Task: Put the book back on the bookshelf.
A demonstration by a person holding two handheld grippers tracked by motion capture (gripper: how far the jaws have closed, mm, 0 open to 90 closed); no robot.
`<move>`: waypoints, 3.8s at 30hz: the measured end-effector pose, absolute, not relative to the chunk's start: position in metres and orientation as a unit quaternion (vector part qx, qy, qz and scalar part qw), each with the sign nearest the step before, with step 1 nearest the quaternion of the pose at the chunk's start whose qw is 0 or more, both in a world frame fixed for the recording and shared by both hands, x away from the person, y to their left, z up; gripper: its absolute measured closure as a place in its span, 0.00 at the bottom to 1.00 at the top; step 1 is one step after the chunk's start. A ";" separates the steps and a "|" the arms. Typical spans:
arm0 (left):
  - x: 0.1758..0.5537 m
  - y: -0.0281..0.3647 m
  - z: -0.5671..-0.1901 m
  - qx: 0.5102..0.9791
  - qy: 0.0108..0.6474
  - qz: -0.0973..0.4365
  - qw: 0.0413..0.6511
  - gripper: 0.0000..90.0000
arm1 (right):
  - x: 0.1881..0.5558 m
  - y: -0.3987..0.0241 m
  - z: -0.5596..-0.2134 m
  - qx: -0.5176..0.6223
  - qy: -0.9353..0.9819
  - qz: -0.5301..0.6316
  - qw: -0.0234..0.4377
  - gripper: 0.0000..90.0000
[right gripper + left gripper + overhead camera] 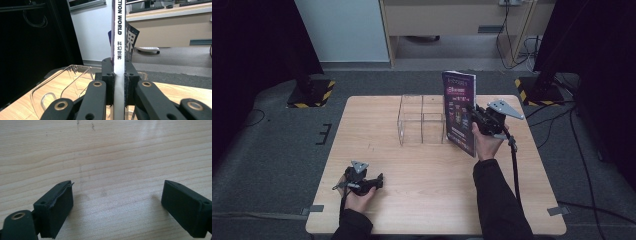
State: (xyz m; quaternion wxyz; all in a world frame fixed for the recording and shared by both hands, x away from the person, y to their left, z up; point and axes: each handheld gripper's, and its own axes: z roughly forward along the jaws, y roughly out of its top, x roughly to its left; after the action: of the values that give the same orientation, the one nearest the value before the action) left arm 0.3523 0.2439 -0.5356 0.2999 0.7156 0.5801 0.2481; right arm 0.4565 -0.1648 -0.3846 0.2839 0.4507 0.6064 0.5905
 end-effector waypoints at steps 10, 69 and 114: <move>0.352 0.244 -0.536 0.716 0.580 0.248 0.300 0.11 | 0.451 -0.169 -0.388 0.452 0.615 0.584 0.277 0.92; 0.352 0.243 -0.536 0.716 0.581 0.248 0.299 0.10 | 0.371 -0.201 -0.390 0.456 0.660 0.545 0.242 0.87; 0.352 0.244 -0.536 0.716 0.580 0.247 0.299 0.10 | 0.432 -0.168 -0.365 0.470 0.618 0.551 0.305 0.92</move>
State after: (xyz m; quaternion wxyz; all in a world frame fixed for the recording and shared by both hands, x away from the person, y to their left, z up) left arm 0.3522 0.2435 -0.5356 0.2995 0.7159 0.5803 0.2470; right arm 0.4319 -0.1680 -0.3653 0.3051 0.4702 0.6179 0.5514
